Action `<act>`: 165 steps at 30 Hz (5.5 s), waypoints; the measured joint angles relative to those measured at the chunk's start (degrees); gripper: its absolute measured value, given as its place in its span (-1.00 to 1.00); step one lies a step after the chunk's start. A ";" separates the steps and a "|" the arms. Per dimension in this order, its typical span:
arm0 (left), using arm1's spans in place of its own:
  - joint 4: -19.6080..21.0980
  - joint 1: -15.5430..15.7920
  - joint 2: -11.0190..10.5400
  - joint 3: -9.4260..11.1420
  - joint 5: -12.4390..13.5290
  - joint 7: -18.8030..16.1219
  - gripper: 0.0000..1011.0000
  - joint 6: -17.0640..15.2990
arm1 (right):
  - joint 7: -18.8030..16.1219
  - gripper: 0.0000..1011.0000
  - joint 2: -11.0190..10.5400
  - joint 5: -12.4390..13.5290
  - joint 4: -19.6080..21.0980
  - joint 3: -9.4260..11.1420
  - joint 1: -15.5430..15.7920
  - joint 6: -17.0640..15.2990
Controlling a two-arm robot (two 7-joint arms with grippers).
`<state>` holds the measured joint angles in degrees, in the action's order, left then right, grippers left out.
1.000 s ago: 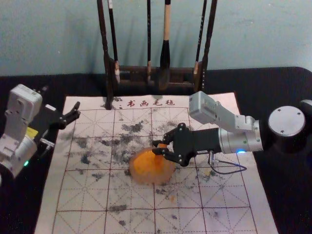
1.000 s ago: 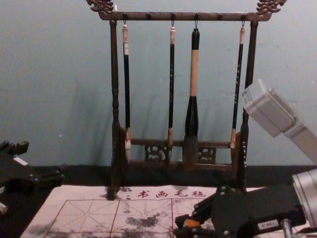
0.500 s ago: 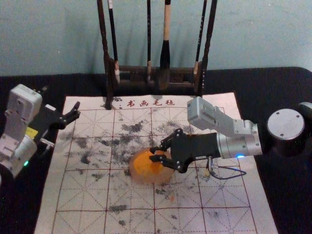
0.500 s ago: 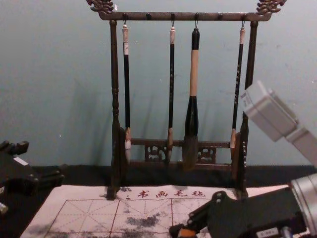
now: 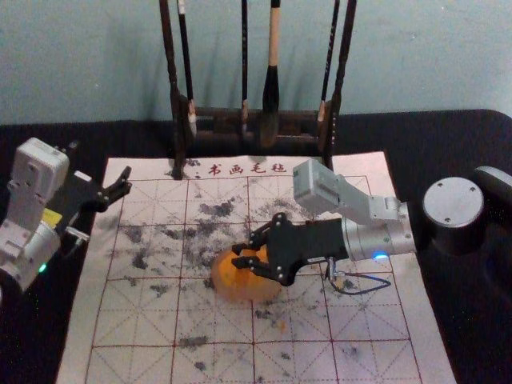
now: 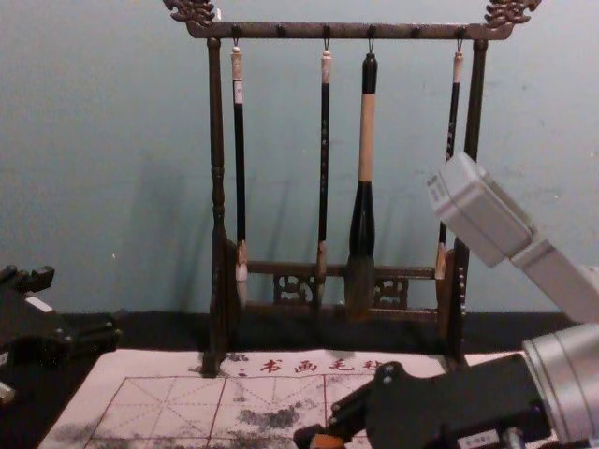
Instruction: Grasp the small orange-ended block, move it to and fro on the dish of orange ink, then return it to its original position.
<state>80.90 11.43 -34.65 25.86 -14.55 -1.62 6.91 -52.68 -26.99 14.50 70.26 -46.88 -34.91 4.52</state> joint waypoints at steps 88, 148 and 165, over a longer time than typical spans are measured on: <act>0.00 0.00 0.00 0.00 0.00 0.00 0.98 0.00 | 6.36 -0.74 -10.25 4.88 10.95 10.23 6.43 0.23; 0.00 0.00 0.00 0.00 0.00 0.00 0.98 0.00 | 7.40 -0.74 -7.26 0.95 2.72 9.85 6.91 -2.59; 0.00 0.00 0.00 0.00 0.00 0.00 0.98 0.00 | 7.30 -0.19 -7.35 1.12 2.85 9.93 6.95 -2.55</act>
<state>80.90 11.43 -34.64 25.86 -14.55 -1.62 6.91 -45.38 -34.33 15.62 73.11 -36.95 -27.96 1.97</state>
